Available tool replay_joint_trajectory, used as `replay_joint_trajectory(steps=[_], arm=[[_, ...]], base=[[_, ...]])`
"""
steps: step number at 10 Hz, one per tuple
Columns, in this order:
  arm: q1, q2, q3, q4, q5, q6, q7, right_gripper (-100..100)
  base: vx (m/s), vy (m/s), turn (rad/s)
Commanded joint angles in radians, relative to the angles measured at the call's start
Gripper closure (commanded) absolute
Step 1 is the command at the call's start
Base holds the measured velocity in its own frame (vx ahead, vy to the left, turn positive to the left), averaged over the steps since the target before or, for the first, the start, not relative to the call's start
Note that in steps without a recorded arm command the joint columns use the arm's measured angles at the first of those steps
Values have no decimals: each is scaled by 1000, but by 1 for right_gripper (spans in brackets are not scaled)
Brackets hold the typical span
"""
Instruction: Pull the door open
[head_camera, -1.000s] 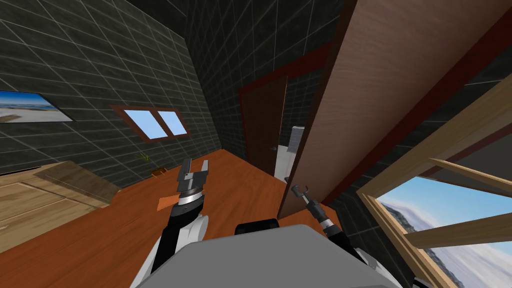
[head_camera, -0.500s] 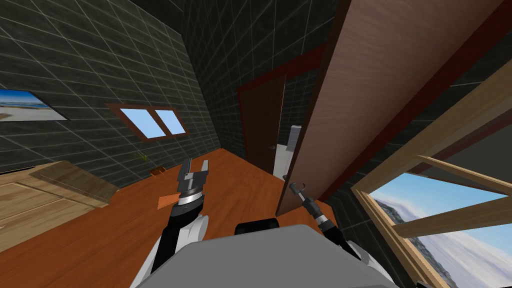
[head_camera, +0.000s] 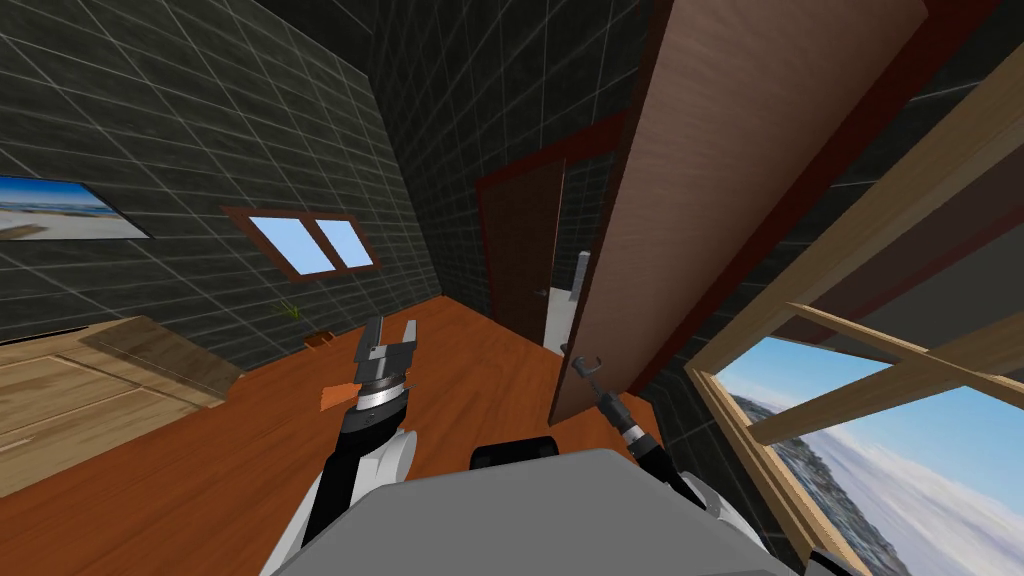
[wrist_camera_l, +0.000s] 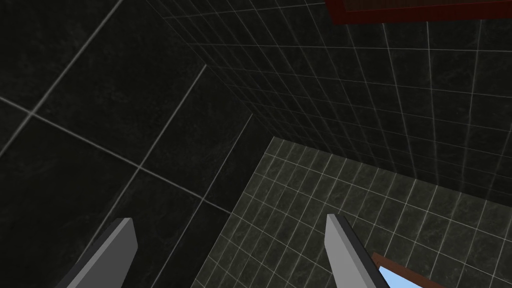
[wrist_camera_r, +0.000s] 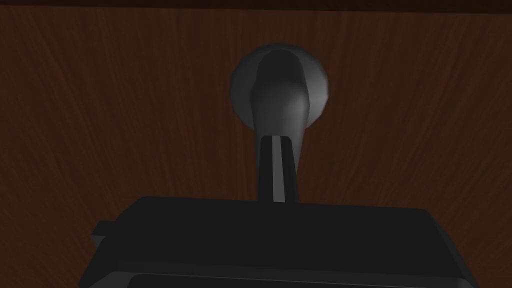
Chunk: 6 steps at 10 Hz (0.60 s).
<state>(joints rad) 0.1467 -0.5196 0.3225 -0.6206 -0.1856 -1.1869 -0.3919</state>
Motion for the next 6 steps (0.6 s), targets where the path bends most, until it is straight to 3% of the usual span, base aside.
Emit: replay_joint_trajectory(steps=[1,4,5,6], arm=[[15,-11,-8,-8,-11,-8,0,-100],[24,-20,-19,12,-23,-32,-1,-100],[19,-17,-17,11,-20,-27,-1,-100],[6,-8,-38,30,-32,-17,4,-100]], base=[[-214,-75,66],[-213,-85,46],[-92,-42,7],[59,3,256]])
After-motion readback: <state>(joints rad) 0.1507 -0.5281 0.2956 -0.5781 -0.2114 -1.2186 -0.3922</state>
